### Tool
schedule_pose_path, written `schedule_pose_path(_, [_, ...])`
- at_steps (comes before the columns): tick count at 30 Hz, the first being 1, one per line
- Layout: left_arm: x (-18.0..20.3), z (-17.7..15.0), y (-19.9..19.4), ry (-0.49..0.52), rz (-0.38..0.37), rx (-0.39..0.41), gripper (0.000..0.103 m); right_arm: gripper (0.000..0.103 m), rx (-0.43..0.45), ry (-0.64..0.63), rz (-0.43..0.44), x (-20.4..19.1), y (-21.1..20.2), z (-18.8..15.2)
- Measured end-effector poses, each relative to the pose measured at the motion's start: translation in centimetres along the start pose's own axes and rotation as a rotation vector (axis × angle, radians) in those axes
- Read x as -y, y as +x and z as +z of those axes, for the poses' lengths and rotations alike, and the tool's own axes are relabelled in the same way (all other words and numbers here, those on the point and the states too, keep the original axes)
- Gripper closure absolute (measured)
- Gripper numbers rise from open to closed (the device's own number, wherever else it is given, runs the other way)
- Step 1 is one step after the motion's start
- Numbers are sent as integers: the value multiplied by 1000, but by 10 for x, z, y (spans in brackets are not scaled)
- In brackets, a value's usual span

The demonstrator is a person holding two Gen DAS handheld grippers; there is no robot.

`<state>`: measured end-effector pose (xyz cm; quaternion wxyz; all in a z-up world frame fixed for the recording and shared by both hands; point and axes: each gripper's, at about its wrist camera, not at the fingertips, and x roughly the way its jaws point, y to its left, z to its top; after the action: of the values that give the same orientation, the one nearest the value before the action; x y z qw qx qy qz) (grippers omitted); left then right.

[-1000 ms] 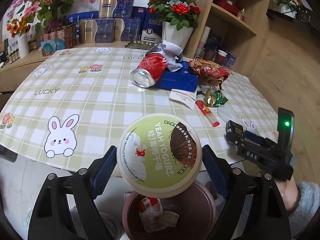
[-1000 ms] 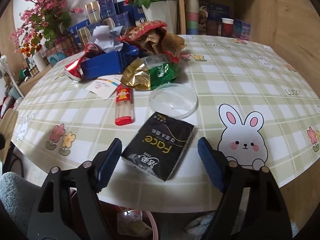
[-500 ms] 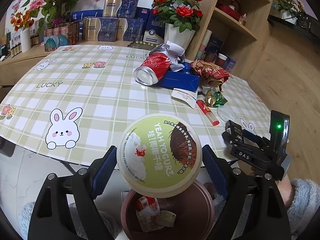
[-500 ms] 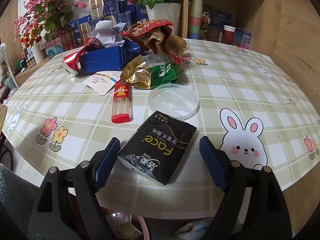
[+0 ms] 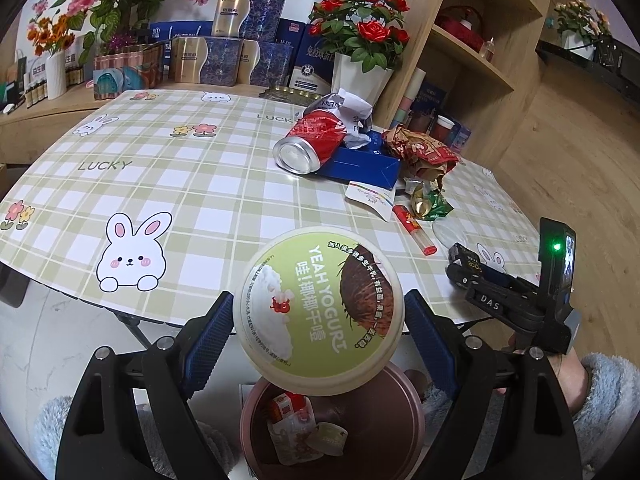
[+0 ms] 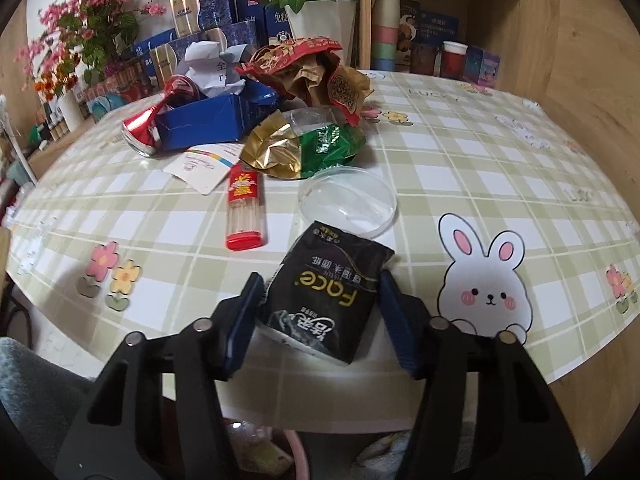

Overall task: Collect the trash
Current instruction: 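Hold the yogurt cup in the left tool while the right tool grasps the black tissue pack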

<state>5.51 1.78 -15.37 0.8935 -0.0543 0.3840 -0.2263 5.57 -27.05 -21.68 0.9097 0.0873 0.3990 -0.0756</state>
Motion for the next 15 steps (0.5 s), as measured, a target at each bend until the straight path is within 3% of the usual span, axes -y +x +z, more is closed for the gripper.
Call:
schedule_pose_path(10, [-6,-7,-14,0,-4,10,20,51,80,-23,158,-14,-54,-8])
schedule_pose_path(15, [-7,-15,-23,16,6,16,20,51,67,-58,256,-27,-76,-29])
